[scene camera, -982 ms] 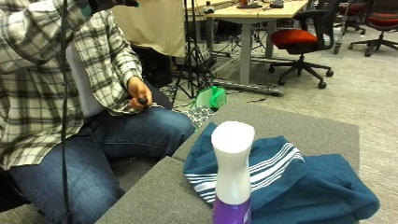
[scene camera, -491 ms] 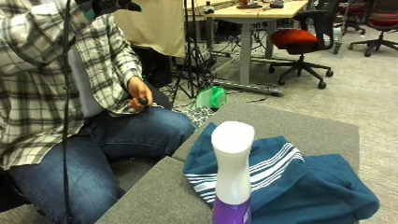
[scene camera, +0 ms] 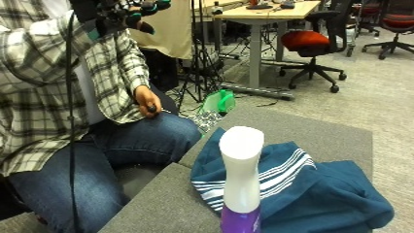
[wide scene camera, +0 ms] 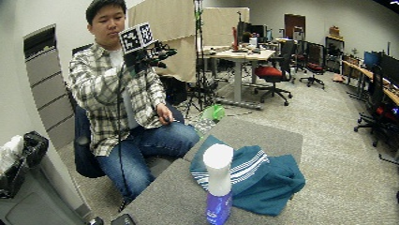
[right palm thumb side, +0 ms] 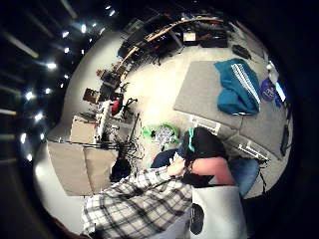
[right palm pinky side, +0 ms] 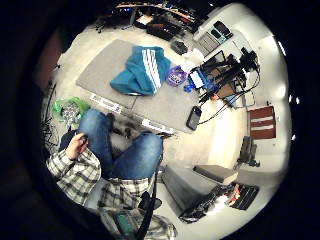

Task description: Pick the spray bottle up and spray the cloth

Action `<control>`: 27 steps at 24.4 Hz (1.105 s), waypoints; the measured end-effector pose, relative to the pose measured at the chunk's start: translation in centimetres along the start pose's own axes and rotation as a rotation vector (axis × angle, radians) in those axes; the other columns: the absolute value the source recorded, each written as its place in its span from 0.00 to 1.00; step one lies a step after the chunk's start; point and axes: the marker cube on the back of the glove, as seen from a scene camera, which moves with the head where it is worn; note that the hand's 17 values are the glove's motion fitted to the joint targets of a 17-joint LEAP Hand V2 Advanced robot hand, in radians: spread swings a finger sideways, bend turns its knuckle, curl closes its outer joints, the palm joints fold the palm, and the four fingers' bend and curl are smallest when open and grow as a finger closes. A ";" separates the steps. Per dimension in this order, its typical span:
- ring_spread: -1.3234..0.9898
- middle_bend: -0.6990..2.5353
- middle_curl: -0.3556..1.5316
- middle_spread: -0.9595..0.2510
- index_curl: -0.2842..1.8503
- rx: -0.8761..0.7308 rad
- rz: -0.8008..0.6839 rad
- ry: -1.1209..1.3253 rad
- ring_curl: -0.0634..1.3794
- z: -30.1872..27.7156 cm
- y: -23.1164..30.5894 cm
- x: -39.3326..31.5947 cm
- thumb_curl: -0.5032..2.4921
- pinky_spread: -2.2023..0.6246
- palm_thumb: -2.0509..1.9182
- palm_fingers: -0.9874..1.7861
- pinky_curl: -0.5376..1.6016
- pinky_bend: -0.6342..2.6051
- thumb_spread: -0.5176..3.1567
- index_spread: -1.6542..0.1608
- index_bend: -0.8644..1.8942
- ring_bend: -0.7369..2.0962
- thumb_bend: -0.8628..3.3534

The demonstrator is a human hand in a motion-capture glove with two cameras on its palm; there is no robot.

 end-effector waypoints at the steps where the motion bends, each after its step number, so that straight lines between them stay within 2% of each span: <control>1: 0.66 0.27 0.28 0.78 0.26 0.004 0.009 0.003 0.16 0.2 -0.3 0.9 0.28 0.86 0.66 0.40 0.33 0.32 0.43 0.72 0.38 0.36 0.24; 22: 0.65 0.27 0.31 0.78 0.26 0.109 0.301 -0.058 0.20 3.0 -9.6 25.0 0.31 0.86 0.70 0.41 0.35 0.35 0.41 0.76 0.37 0.38 0.21; 27: 0.64 0.27 0.32 0.79 0.27 0.093 0.344 -0.093 0.21 3.7 -11.6 28.8 0.32 0.86 0.70 0.42 0.35 0.35 0.40 0.76 0.37 0.39 0.21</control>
